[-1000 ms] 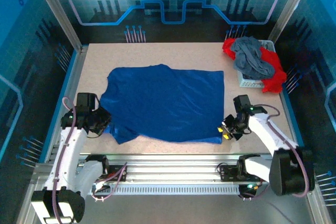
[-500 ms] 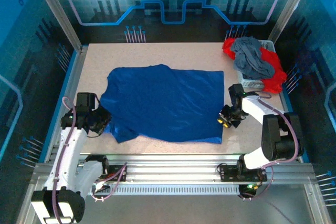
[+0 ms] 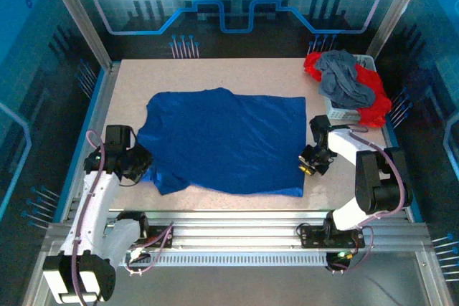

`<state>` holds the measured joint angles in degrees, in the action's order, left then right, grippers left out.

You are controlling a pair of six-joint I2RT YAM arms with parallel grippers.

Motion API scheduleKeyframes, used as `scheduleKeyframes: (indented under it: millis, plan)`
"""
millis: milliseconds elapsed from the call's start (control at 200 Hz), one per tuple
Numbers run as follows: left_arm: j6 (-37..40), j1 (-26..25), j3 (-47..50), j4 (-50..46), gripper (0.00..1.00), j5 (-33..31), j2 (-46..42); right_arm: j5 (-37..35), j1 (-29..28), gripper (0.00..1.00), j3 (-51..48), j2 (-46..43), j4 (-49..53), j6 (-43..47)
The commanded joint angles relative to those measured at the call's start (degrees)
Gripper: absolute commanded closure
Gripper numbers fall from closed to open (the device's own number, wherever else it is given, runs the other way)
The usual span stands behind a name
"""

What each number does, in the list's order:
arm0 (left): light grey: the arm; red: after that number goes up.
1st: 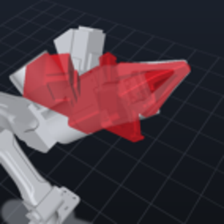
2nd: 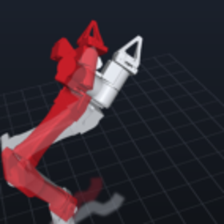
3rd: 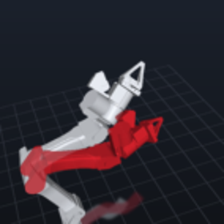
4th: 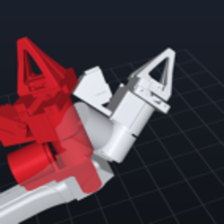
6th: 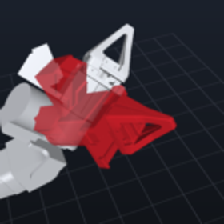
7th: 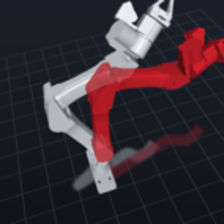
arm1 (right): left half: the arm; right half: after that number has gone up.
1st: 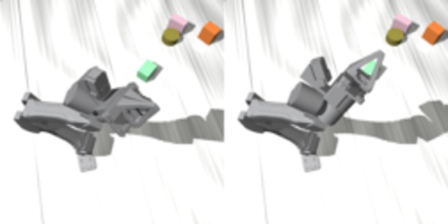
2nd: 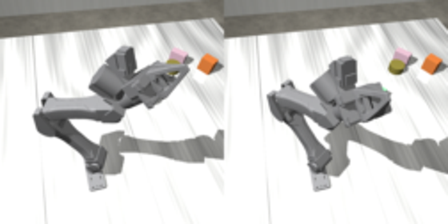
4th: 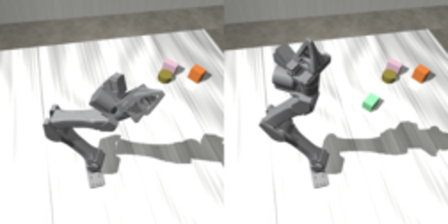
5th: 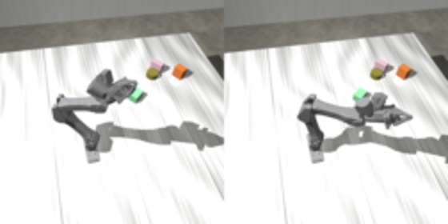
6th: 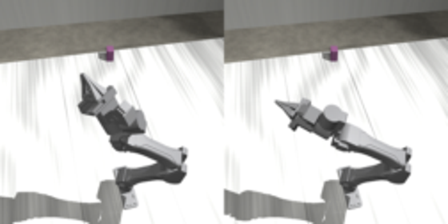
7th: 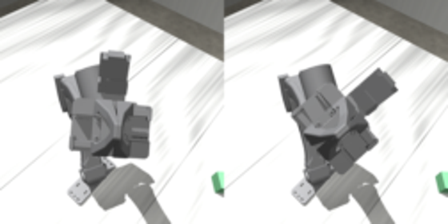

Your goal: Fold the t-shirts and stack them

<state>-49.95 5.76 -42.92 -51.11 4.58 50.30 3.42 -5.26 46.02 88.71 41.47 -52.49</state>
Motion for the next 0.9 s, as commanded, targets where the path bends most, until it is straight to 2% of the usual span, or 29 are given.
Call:
scheduleKeyframes:
  millis: [0,70,465,890]
  plan:
    - [0.7,-0.2,-0.5,-0.1,1.0,1.0,0.1,-0.8,-1.2,0.95,0.4,1.7,-0.4,-0.2]
    - [0.7,-0.2,-0.5,-0.2,1.0,0.9,0.0,-0.9,-1.2,1.0,0.7,1.5,-0.3,-0.1]
    - [0.8,-0.2,-0.8,-0.7,1.0,1.0,-0.4,-1.9,-1.6,1.0,6.6,-5.8,6.9,-0.4]
    - [1.2,-0.2,-1.5,-1.3,1.0,0.7,-0.6,-1.4,-1.8,1.0,11.8,-4.1,10.9,-0.5]
